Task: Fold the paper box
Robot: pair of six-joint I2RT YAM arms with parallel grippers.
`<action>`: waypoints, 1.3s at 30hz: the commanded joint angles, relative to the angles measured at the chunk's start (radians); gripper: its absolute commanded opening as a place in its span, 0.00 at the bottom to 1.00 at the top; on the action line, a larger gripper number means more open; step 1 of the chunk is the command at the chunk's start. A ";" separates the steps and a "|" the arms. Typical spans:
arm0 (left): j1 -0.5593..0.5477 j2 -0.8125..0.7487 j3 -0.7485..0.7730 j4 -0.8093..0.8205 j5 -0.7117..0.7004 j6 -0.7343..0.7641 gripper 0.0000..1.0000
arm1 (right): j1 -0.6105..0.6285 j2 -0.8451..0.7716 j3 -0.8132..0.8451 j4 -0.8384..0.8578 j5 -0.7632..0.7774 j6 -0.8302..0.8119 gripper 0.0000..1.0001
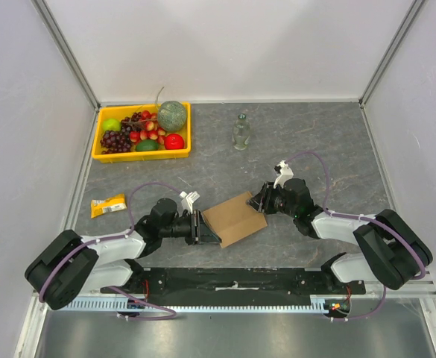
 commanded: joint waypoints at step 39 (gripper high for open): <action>0.019 -0.419 0.191 -0.719 -0.151 0.268 0.59 | 0.010 -0.096 0.027 -0.198 0.084 -0.102 0.54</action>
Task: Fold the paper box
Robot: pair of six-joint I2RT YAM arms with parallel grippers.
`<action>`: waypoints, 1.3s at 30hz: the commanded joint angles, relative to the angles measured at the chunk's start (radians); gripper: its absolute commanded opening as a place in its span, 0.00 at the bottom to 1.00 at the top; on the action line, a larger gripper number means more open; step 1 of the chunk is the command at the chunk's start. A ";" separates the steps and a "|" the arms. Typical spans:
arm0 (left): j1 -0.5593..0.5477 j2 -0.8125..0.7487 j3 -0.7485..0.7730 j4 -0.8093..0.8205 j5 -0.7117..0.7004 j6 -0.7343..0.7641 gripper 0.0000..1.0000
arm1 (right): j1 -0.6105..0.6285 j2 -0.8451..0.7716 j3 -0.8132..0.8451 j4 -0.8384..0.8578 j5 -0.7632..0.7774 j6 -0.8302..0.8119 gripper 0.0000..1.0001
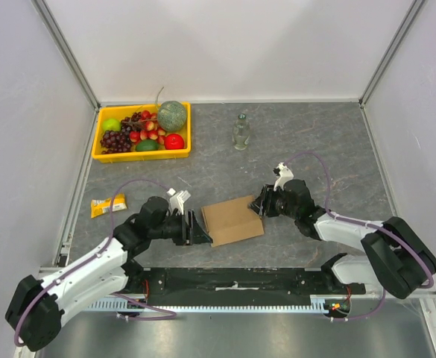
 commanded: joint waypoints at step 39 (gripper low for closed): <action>-0.018 0.160 0.217 -0.131 -0.221 0.218 0.20 | 0.004 -0.067 0.277 -0.174 -0.004 -0.261 0.52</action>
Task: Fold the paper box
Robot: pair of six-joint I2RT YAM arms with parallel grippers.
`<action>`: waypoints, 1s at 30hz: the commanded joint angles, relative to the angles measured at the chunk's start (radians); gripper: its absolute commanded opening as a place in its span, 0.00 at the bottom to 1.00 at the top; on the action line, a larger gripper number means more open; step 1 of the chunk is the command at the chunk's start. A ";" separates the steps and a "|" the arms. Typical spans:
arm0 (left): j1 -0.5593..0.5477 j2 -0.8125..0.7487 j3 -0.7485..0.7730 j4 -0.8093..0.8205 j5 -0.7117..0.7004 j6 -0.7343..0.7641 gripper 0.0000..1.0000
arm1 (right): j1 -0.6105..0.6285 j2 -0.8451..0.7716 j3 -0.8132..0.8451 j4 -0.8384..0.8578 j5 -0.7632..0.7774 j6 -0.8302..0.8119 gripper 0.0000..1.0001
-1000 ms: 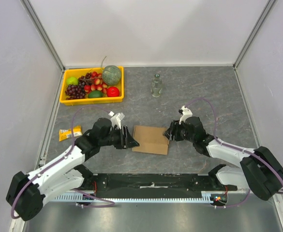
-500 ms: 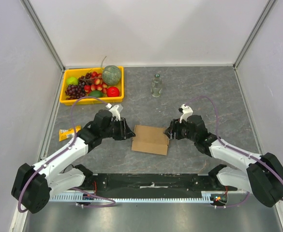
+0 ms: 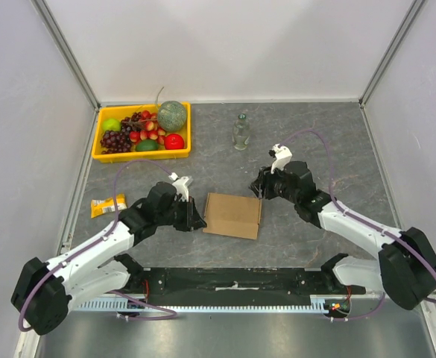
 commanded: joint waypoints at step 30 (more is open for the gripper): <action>-0.070 0.161 -0.065 0.145 -0.118 -0.024 0.18 | 0.110 0.367 0.106 0.301 -0.223 0.009 0.47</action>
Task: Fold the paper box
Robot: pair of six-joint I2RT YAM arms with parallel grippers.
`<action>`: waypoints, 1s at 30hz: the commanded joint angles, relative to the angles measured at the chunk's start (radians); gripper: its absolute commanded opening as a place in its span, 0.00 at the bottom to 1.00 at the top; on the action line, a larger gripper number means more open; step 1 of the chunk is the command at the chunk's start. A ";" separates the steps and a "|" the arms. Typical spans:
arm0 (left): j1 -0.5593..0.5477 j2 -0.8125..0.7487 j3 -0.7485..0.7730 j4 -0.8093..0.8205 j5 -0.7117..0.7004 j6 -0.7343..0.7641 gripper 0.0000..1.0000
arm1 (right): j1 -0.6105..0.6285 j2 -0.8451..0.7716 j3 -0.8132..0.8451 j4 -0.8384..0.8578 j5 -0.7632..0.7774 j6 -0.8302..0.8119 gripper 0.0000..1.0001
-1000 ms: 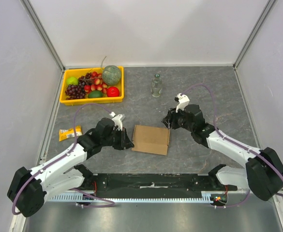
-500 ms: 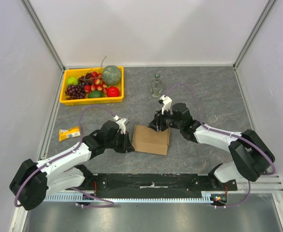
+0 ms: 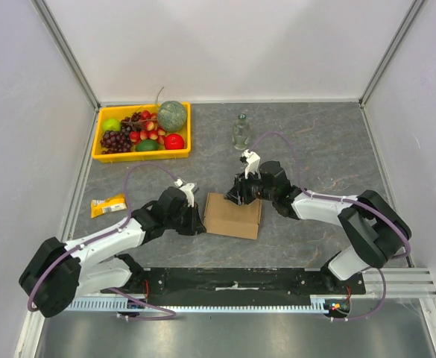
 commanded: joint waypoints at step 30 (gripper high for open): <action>-0.004 0.149 -0.034 0.169 -0.135 -0.024 0.15 | 0.026 0.107 0.019 0.051 0.022 -0.007 0.46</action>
